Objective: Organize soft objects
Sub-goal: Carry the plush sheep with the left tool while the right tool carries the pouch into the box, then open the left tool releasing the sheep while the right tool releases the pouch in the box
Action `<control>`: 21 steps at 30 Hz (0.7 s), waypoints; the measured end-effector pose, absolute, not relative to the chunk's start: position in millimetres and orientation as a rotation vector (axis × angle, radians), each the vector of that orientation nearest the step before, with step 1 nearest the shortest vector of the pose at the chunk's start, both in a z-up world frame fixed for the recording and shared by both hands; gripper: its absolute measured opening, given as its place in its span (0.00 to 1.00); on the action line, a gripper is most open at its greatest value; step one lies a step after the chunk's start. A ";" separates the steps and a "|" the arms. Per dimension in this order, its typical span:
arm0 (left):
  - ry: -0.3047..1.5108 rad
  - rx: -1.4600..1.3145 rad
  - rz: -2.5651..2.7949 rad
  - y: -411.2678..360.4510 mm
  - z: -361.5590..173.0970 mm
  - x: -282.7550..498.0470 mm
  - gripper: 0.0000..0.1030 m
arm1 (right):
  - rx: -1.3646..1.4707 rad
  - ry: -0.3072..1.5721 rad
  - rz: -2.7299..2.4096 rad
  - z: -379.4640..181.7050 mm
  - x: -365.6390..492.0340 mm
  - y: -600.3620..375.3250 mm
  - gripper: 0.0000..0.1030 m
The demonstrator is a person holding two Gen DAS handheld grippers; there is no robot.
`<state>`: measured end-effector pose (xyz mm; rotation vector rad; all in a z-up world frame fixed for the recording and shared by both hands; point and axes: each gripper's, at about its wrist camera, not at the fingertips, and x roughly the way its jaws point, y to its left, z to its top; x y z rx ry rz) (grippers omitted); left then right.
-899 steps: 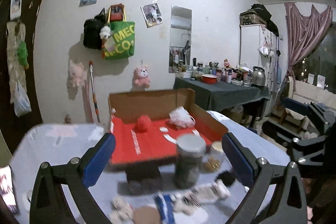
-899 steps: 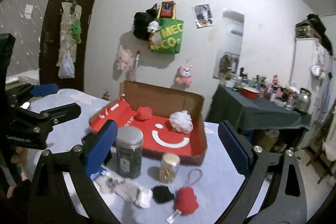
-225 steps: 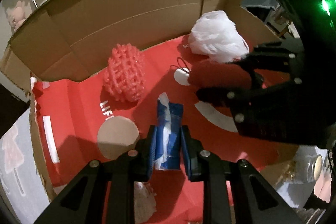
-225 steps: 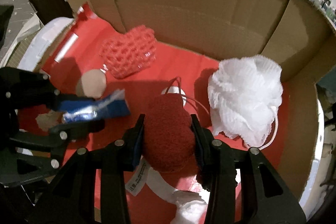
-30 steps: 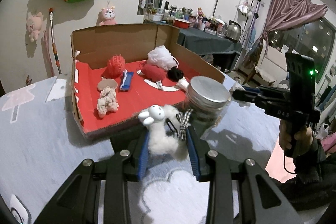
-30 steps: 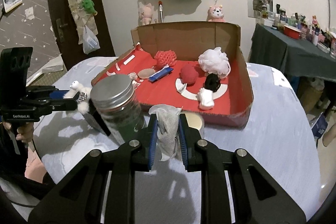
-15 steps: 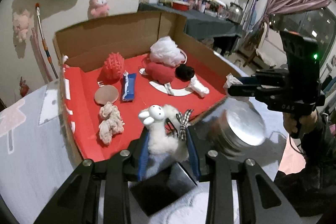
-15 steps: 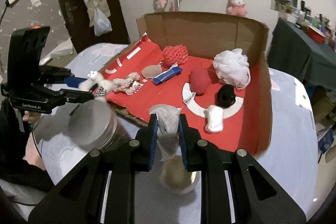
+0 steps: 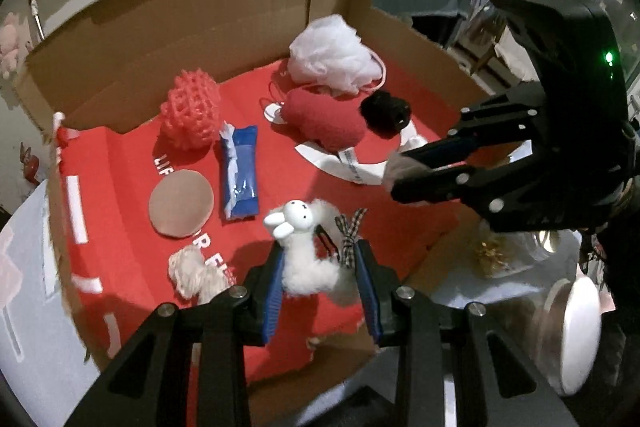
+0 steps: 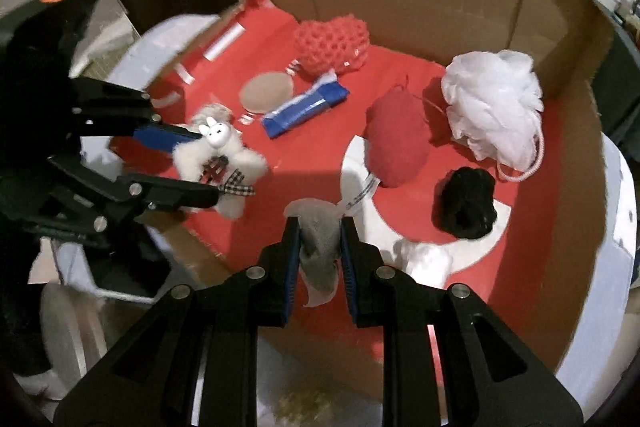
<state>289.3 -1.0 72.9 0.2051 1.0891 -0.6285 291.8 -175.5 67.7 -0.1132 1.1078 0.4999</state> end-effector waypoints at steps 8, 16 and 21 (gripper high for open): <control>1.150 0.254 -0.618 -13.6 55.9 302.8 0.35 | -0.157 1.232 0.488 45.8 317.2 -164.5 0.18; 1.164 0.254 -0.613 -15.2 50.7 309.3 0.39 | -0.153 1.276 0.484 42.9 322.4 -170.1 0.19; 1.173 0.250 -0.603 -16.5 46.7 313.9 0.43 | -0.183 1.275 0.477 44.2 322.5 -165.4 0.20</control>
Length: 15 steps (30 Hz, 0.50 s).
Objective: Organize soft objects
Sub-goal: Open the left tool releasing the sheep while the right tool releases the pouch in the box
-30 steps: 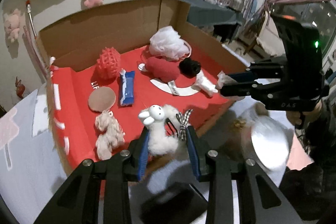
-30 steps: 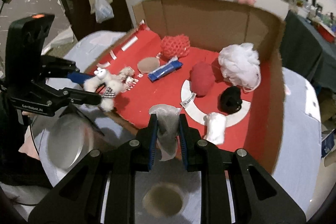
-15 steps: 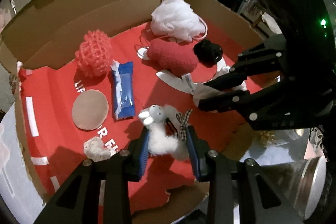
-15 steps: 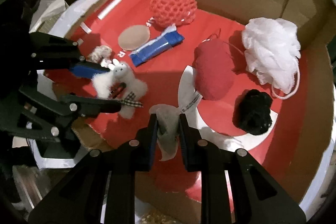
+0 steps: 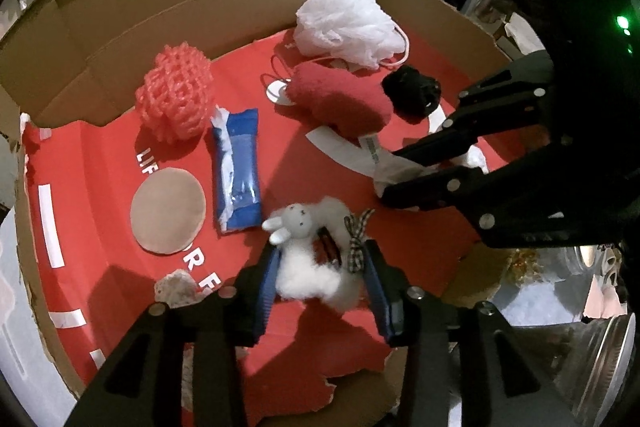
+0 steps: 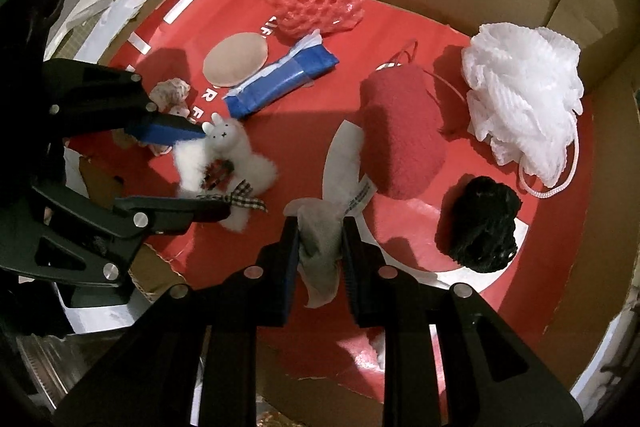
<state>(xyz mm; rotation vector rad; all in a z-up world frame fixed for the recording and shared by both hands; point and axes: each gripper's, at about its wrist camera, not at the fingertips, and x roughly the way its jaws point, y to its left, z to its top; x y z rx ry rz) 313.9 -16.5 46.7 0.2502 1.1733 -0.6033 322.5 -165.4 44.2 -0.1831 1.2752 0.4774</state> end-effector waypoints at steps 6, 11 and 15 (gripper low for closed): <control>1.175 0.250 -0.595 -18.6 43.3 317.6 0.45 | -0.200 1.275 0.476 44.9 321.9 -164.1 0.22; 1.161 0.247 -0.581 -18.3 45.9 316.9 0.55 | -0.199 1.275 0.474 43.5 325.1 -159.8 0.23; 1.147 0.227 -0.565 -12.3 52.2 313.3 0.60 | -0.201 1.269 0.464 44.6 324.2 -158.5 0.51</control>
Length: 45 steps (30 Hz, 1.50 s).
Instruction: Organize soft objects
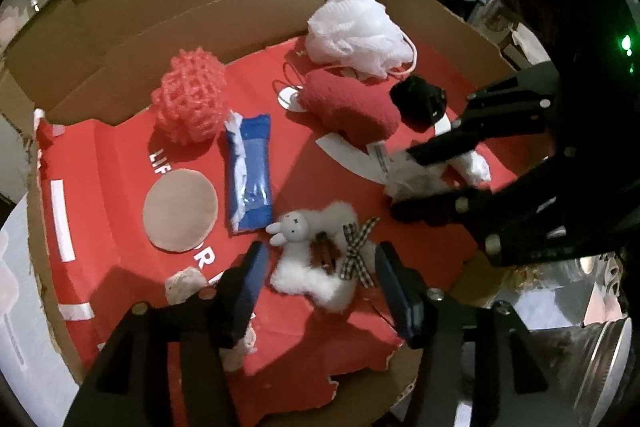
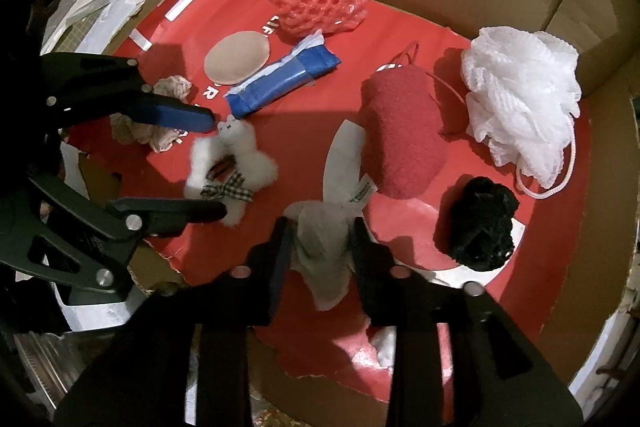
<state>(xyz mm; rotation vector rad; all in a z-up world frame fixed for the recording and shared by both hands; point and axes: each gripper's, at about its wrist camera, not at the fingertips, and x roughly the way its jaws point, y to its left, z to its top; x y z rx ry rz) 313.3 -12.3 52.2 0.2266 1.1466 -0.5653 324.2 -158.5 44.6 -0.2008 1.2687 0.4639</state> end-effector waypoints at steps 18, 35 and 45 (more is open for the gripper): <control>0.976 -0.001 -0.296 26.7 99.2 271.8 1.00 | -0.066 1.106 0.186 95.9 278.3 -180.8 0.70; 1.040 -0.059 -0.160 28.2 76.8 262.2 1.00 | 0.076 1.094 0.068 75.2 257.8 -194.5 0.70; 1.061 -0.037 -0.138 27.3 66.1 263.8 1.00 | 0.113 1.097 0.066 63.1 256.7 -199.5 0.70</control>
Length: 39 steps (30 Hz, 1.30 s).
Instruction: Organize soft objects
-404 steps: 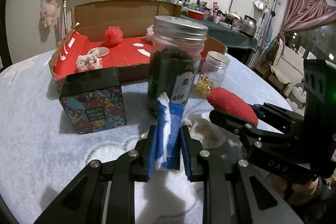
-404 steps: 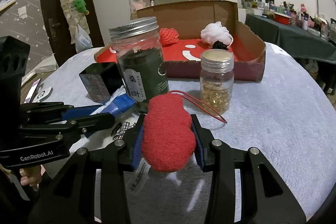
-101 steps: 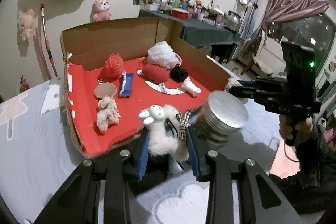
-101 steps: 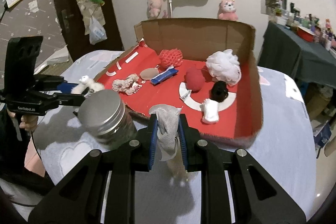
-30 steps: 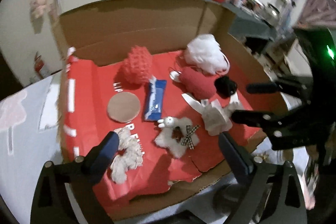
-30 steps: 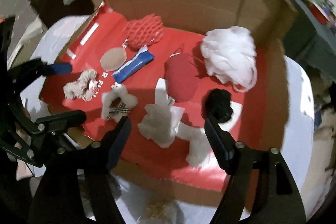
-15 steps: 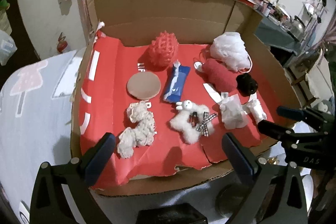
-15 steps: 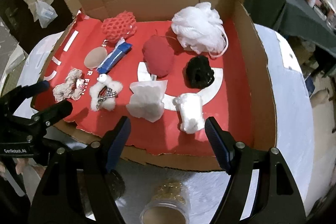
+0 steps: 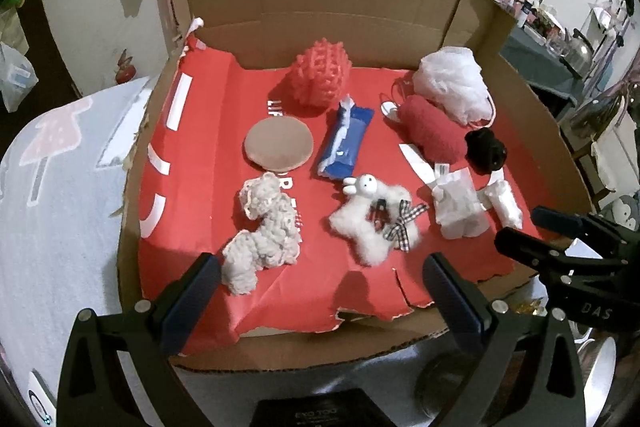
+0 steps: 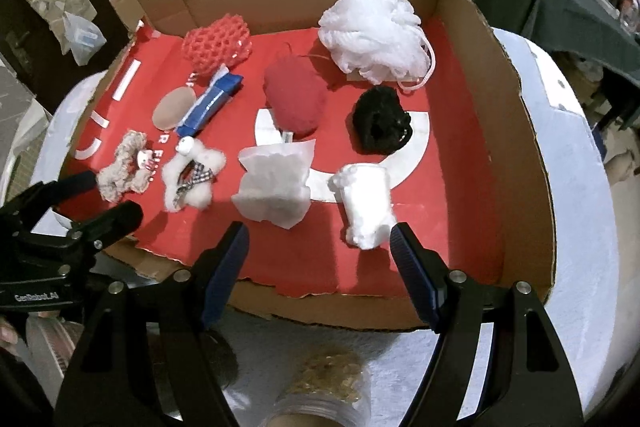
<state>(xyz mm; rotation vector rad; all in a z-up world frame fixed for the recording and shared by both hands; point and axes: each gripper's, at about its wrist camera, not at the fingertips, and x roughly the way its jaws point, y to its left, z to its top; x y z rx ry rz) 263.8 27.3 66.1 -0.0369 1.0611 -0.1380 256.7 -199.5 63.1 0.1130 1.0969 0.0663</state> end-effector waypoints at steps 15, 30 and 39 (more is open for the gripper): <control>1.075 -0.019 -0.125 26.5 61.9 261.7 1.00 | 0.070 1.092 0.053 62.2 253.2 -197.7 0.70; 1.071 -0.036 -0.121 30.0 61.3 260.2 1.00 | 0.071 1.075 0.048 62.7 248.0 -198.3 0.70; 1.068 -0.035 -0.120 29.4 61.2 260.0 1.00 | 0.069 1.064 0.043 63.5 246.9 -197.9 0.70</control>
